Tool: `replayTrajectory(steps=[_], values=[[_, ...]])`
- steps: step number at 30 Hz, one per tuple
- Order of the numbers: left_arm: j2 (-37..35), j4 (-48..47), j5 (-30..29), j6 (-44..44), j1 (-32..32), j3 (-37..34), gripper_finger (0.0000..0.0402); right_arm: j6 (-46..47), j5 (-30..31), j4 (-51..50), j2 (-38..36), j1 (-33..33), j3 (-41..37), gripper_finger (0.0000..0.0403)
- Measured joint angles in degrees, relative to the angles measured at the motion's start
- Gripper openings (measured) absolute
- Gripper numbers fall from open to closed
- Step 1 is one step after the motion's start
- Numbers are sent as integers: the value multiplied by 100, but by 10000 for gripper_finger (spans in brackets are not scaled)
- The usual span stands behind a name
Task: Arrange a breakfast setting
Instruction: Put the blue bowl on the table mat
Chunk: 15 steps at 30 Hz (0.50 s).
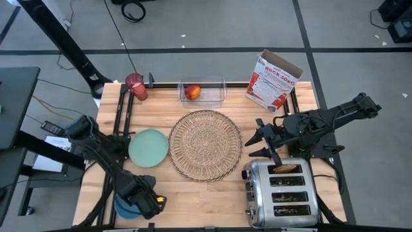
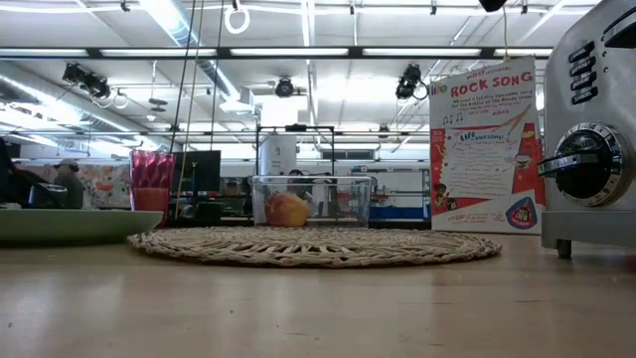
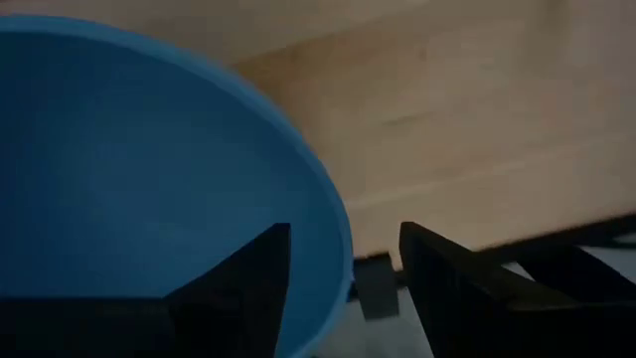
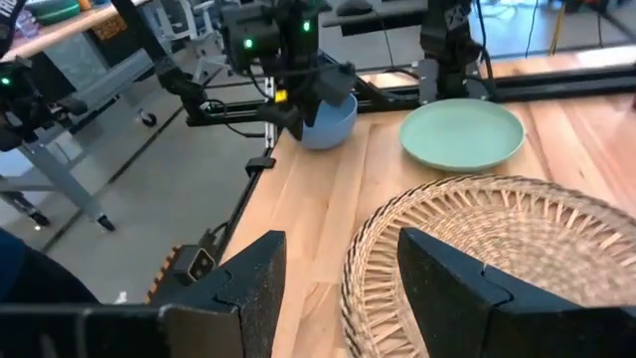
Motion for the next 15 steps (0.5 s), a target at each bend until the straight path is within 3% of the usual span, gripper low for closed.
replayTrajectory(steps=[5,8,15], values=[[297,38,113,-3,81,0,192,-351,169,-5,-91,-114,0,201],[440,39,336,6,157,0,169,-473,182,-13,-172,-204,107,200],[557,111,904,20,267,10,35,-899,191,-49,-400,-299,554,194]])
